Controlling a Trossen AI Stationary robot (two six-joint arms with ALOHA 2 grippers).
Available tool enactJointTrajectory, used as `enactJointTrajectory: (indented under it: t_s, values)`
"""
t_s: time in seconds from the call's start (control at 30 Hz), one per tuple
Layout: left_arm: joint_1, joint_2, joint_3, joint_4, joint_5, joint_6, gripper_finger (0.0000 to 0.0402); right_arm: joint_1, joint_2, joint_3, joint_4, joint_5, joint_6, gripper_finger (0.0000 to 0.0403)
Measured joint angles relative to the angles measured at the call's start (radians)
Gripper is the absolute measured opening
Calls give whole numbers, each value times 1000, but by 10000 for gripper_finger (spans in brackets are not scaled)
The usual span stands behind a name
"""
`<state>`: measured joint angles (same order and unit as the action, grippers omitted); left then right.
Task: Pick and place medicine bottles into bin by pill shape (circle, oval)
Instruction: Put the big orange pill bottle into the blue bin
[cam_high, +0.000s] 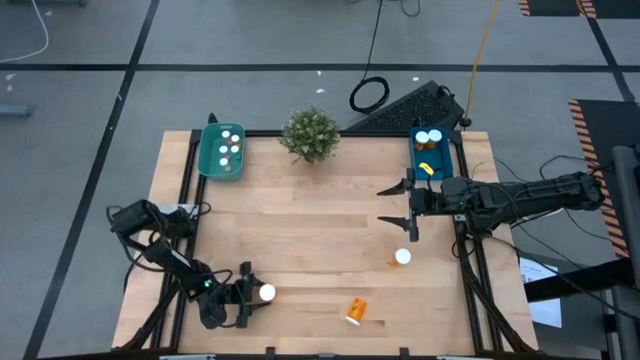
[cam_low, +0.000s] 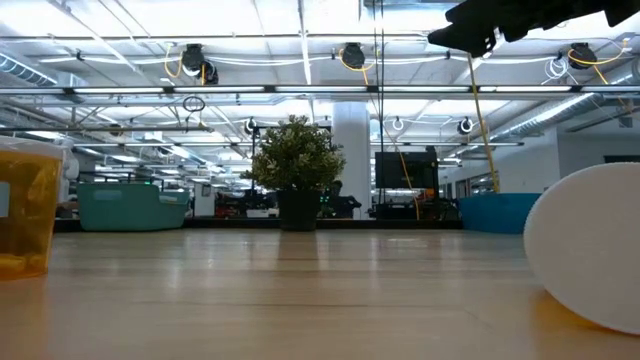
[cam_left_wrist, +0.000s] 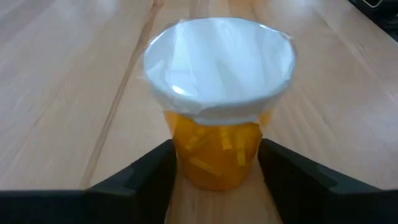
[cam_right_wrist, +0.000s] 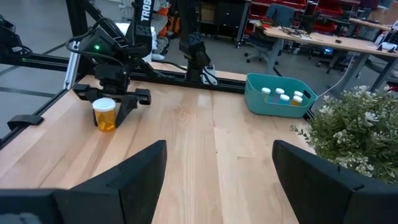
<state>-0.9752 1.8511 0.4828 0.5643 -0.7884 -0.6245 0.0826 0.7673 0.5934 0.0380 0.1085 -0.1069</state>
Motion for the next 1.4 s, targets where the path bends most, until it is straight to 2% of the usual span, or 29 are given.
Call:
enactJointTrajectory:
  t_s: [0.33,0.57,0.7,0.8,1.13,1.4]
  values:
    - [0,0,1,3,0,2,189,0,0,0,0,53,5,286]
    - [0,1,0,3,-8,-2,190,0,74,0,44,127,125,286]
    - [11,0,0,6,-8,-1,192,27,200,11,127,124,175,286]
    - [26,-12,-1,-9,-2,1,190,60,327,74,135,124,193,286]
    - [87,-116,-3,-86,25,43,196,143,754,392,134,24,208,286]
    - [136,-145,-2,-105,64,55,197,206,1049,646,95,15,193,286]
